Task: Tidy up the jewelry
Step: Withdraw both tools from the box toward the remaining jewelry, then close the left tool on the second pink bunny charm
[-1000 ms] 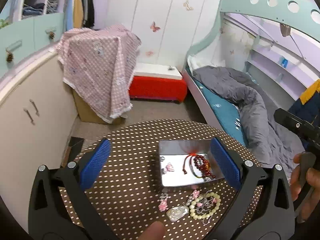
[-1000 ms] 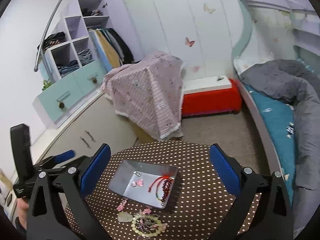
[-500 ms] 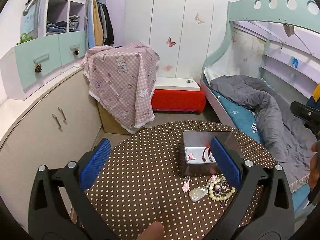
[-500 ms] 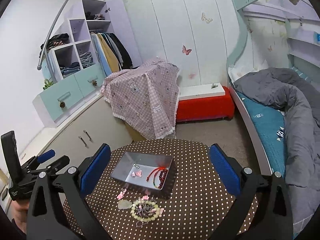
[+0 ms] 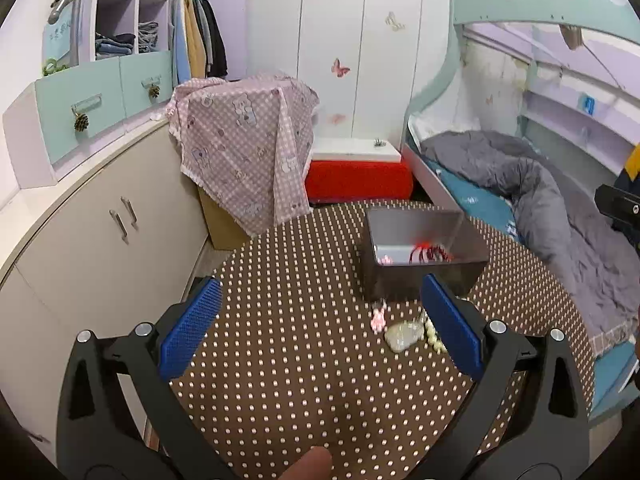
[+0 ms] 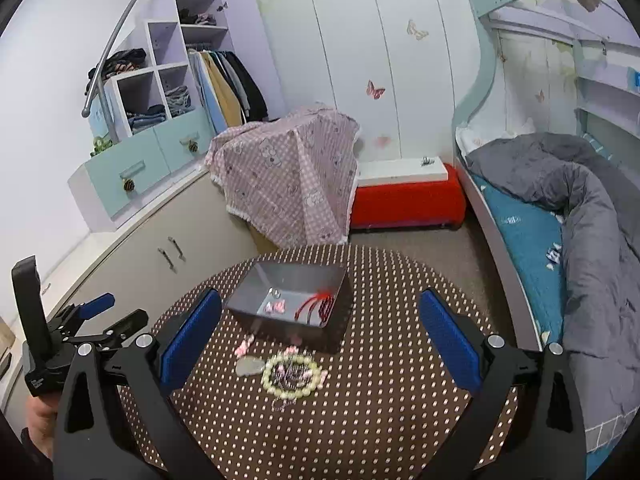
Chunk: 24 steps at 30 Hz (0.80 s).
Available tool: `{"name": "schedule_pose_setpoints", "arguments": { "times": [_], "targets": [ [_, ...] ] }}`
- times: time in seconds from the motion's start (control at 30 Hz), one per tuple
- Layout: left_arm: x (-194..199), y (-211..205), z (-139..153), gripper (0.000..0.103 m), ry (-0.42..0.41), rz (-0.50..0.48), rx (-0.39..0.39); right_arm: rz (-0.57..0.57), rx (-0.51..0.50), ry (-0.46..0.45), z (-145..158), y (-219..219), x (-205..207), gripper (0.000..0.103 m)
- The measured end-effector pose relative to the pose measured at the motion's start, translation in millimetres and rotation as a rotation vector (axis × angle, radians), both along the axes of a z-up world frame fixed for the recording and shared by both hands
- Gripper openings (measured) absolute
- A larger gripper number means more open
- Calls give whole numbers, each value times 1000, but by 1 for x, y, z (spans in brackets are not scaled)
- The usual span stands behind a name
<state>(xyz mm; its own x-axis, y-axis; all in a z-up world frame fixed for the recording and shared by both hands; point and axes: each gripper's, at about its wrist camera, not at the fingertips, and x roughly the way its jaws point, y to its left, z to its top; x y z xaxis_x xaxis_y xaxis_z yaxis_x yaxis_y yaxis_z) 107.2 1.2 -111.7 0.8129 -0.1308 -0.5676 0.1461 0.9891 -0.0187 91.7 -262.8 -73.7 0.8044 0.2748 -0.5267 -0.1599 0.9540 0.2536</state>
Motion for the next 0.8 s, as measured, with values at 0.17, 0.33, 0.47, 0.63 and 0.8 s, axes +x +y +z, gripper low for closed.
{"name": "schedule_pose_setpoints", "arguments": {
  "times": [0.17,0.33,0.47,0.63,0.8],
  "targets": [
    [5,-5,-26,97,55,-2,16,39,-3,59,-21,11,-5,95],
    [28,-19,-53,97,123,-17,40,62,3,117,-44,19,-9,95],
    [51,-37,-74,97,172,-49,86,67,7,148,-56,20,-8,95],
    [82,-52,-101,86,261,-78,114,75,7,177,-66,22,-3,95],
    [89,-54,-109,40,284,-133,72,89,3,196,-75,25,0,95]
  ]
}}
